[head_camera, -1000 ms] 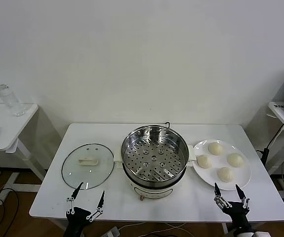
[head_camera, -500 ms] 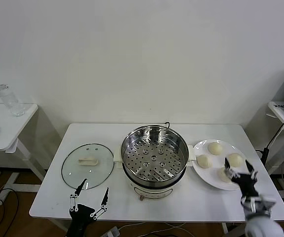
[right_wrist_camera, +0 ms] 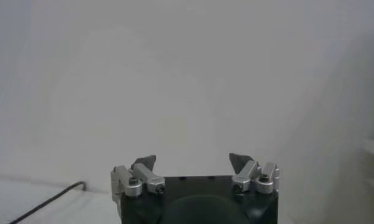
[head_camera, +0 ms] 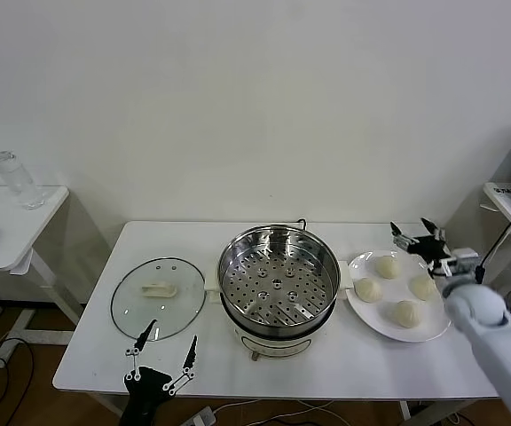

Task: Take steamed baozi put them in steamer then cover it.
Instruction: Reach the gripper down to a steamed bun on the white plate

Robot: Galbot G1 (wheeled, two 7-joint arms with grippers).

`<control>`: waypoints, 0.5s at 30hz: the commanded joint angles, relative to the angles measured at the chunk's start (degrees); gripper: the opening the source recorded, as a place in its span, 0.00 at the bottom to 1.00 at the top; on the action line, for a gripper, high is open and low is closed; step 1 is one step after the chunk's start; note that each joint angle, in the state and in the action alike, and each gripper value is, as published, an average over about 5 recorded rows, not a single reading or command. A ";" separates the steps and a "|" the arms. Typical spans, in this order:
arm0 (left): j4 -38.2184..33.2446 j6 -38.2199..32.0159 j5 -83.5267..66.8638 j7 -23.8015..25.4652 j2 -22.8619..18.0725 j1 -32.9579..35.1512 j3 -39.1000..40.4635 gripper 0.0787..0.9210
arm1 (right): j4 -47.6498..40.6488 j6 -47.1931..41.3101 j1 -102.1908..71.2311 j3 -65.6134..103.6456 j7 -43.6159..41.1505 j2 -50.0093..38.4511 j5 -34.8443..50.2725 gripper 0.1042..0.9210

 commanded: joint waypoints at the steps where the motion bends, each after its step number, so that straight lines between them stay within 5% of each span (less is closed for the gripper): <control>1: -0.60 0.10 0.32 -0.22 -0.34 0.40 -0.08 0.88 | -20.11 -1.17 25.99 -20.05 -38.87 -1.31 -18.03 0.88; 9: -1.17 -0.19 0.85 -0.29 -0.93 1.52 -0.59 0.88 | -27.48 2.01 34.90 -23.01 -47.69 6.57 -45.10 0.88; 15: -1.32 -0.90 1.24 -0.46 -1.39 2.37 -0.97 0.88 | -34.83 7.26 37.67 -23.04 -49.14 11.44 -55.97 0.88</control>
